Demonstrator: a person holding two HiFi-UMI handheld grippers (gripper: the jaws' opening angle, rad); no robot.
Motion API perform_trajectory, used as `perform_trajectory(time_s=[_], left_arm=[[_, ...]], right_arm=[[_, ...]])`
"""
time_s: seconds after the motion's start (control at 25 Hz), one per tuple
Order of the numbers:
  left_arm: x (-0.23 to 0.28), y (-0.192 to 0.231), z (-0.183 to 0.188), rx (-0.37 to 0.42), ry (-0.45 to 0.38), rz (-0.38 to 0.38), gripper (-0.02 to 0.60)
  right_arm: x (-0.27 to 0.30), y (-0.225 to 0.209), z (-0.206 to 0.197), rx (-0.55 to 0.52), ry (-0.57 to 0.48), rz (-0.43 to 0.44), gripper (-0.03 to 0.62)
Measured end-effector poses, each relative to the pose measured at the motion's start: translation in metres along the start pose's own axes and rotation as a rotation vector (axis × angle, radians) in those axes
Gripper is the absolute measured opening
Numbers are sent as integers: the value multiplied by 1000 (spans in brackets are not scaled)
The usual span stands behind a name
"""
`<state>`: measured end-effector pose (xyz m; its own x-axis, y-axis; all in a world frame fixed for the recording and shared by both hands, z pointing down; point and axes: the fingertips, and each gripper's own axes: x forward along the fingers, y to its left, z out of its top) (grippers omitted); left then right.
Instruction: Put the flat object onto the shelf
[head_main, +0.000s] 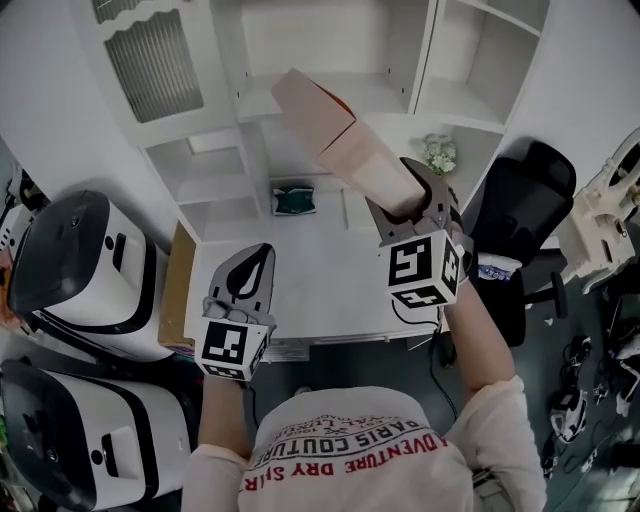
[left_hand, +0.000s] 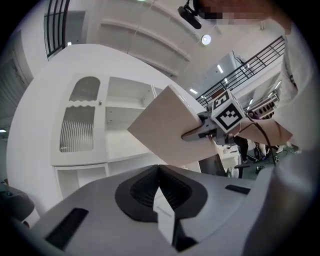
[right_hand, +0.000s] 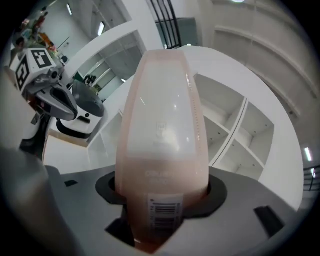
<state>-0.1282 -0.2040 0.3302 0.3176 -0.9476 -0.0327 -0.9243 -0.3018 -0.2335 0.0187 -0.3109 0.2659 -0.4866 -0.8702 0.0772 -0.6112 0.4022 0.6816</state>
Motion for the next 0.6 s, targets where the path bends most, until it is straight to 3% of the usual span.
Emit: perform_trajectory(time_s=[0.6], left_arm=[[1, 28, -17, -9, 11, 8, 14]], right_arm=[[77, -7, 50, -593, 236, 8, 291]])
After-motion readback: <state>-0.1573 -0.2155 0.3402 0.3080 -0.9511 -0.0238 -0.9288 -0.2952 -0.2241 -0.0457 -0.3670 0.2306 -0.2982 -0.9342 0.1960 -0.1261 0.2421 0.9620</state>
